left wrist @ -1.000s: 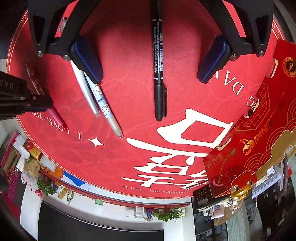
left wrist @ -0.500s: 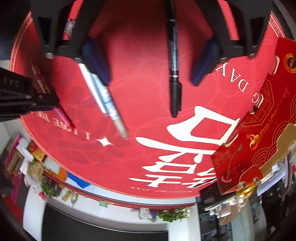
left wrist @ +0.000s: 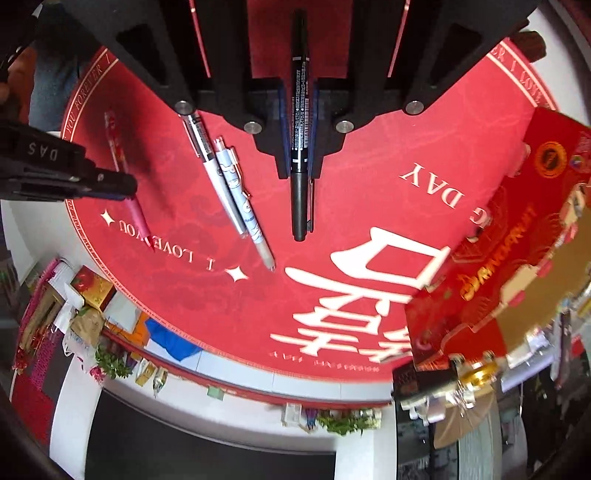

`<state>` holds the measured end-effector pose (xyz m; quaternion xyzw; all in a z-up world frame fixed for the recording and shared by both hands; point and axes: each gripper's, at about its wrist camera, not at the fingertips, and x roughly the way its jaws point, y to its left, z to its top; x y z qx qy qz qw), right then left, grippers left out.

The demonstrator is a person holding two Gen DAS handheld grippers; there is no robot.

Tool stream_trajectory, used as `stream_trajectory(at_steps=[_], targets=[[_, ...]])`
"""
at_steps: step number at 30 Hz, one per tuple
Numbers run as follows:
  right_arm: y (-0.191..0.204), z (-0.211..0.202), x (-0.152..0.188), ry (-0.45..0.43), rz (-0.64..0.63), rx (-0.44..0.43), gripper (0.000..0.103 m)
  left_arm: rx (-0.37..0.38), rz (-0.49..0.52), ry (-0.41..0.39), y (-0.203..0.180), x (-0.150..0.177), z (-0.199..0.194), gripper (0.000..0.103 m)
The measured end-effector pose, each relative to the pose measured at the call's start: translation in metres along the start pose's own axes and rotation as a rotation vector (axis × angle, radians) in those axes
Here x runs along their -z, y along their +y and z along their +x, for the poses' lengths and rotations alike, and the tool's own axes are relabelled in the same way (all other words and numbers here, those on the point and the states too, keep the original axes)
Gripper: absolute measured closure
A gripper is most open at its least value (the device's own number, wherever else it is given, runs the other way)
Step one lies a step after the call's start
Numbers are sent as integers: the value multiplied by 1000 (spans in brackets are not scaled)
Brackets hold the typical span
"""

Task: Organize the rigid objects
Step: 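Carry black marker with left tool while right tool carries pink pen over box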

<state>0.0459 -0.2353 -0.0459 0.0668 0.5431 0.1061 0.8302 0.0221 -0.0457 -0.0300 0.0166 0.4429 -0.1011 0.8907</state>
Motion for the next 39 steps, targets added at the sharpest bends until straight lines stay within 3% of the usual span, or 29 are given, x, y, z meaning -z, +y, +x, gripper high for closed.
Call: stream_trajectory(at_steps=[19, 39], targets=[[51, -35, 2, -85, -69, -26, 92, -116, -17, -111, 13, 4, -44, 93], [157, -43, -32, -147, -246, -97, 92, -217, -140, -228, 97, -14, -88, 94]])
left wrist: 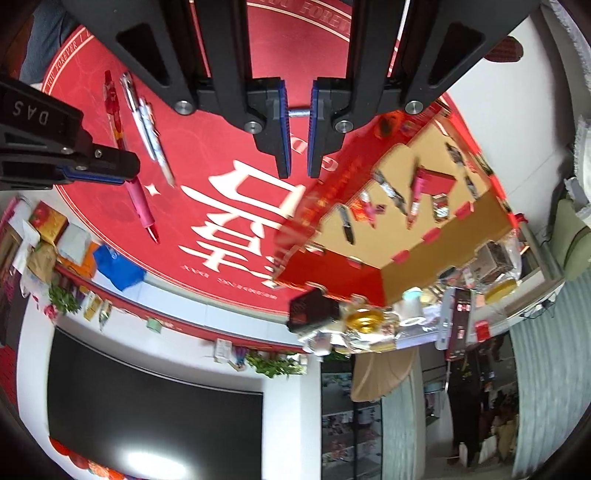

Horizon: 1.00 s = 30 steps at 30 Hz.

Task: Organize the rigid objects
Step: 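Carry black marker with left tool while right tool carries pink pen over box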

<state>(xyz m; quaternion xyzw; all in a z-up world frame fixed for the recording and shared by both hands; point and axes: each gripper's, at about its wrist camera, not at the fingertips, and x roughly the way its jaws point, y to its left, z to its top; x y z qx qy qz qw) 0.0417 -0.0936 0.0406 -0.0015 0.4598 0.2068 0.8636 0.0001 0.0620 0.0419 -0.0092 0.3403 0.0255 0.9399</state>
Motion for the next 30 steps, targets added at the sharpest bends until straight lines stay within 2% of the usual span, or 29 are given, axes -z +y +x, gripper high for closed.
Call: stream_trajectory(at_steps=[12, 15, 18, 22, 23, 25, 26, 27, 30], targets=[[51, 13, -49, -26, -72, -50, 92, -81, -70, -48, 67, -29, 1, 94], [58, 19, -54, -24, -81, -60, 92, -62, -53, -24, 70, -25, 5, 94], [56, 25, -46, -5, -79, -63, 92, 33, 74, 54, 44, -9, 19, 94], [37, 30, -29, 37, -52, -38, 92, 112, 370, 112, -10, 30, 42, 92], [29, 31, -24, 47, -39, -26, 92, 127, 412, 126, -18, 35, 46, 87], [16, 31, -15, 63, -15, -10, 92, 177, 498, 170, -31, 44, 60, 71], [10, 30, -11, 69, -5, -5, 92, 187, 545, 186, -37, 49, 68, 58], [4, 30, -8, 75, 6, 0, 92, 192, 577, 196, -38, 51, 74, 50], [-10, 26, 1, 80, 33, 7, 92, 212, 643, 248, -39, 57, 90, 43]])
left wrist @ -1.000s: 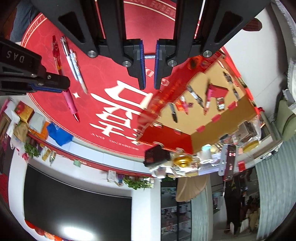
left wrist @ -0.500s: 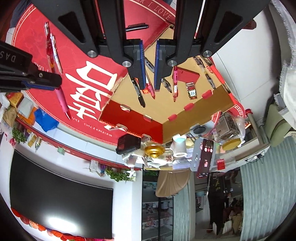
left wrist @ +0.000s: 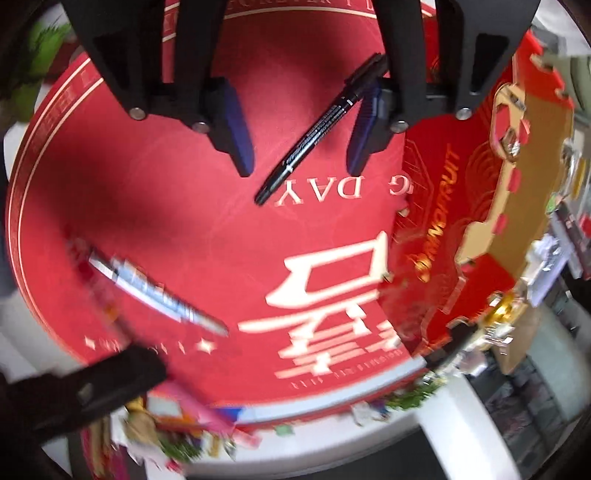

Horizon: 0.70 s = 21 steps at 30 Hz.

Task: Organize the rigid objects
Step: 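Carry black marker with left tool while right tool carries pink pen over box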

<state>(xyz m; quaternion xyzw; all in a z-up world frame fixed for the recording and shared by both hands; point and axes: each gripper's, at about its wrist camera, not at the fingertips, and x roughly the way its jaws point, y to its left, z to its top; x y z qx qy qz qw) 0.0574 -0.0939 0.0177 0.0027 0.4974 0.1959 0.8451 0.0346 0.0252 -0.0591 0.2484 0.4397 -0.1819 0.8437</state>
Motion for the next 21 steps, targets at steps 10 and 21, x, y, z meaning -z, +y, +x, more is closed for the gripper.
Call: stream_trajectory(at_steps=[10, 21], targets=[[-14, -6, 10, -5, 45, -41, 92, 138, -274, 4, 39, -1, 24, 66], [-26, -10, 13, -5, 82, -59, 92, 76, -449, 42, 13, -16, 21, 92]])
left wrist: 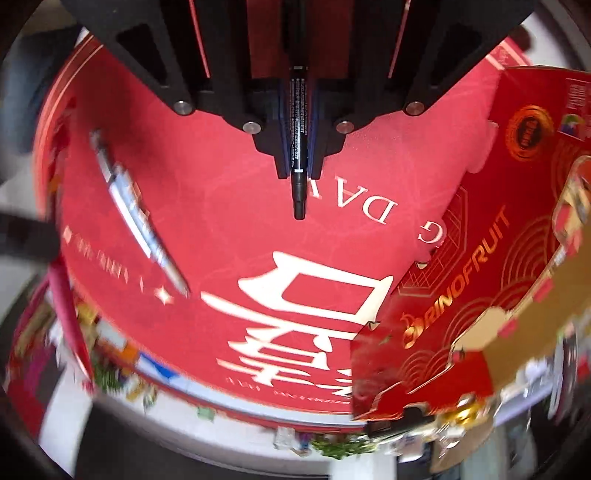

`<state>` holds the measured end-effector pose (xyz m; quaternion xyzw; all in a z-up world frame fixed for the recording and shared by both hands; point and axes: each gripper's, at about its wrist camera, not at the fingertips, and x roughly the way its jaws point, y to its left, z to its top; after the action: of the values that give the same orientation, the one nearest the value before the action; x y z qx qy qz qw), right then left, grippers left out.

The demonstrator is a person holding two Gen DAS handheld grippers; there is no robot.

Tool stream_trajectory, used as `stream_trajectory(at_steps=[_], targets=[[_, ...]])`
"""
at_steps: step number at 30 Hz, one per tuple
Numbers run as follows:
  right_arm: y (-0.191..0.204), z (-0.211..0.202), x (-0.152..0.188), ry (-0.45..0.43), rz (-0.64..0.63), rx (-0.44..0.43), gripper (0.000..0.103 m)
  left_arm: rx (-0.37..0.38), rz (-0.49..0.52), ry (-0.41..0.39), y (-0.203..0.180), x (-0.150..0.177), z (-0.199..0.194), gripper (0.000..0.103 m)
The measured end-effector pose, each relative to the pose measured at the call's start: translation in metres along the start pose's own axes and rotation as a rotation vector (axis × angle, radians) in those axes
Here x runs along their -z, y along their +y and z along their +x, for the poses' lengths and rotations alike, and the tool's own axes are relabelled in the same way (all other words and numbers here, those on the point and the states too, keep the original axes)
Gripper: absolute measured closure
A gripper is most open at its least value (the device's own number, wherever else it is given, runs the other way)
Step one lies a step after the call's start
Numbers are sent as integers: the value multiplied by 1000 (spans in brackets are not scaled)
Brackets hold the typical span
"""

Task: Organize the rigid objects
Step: 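Carry black marker with left tool while right tool carries pink pen over box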

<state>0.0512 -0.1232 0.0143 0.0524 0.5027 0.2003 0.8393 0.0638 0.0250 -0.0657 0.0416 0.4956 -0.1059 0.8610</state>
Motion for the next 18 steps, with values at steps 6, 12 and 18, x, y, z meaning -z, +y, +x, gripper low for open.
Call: stream_trajectory(at_steps=[6, 12, 18], targets=[[-1, 0, 3, 2, 9, -23, 92, -124, 36, 48, -6, 17, -9, 36], [2, 2, 6, 4, 10, -37, 92, -67, -17, 23, -10, 27, -15, 85], [3, -8, 9, -20, 7, -31, 92, 61, -112, -13, -22, 29, -25, 93]])
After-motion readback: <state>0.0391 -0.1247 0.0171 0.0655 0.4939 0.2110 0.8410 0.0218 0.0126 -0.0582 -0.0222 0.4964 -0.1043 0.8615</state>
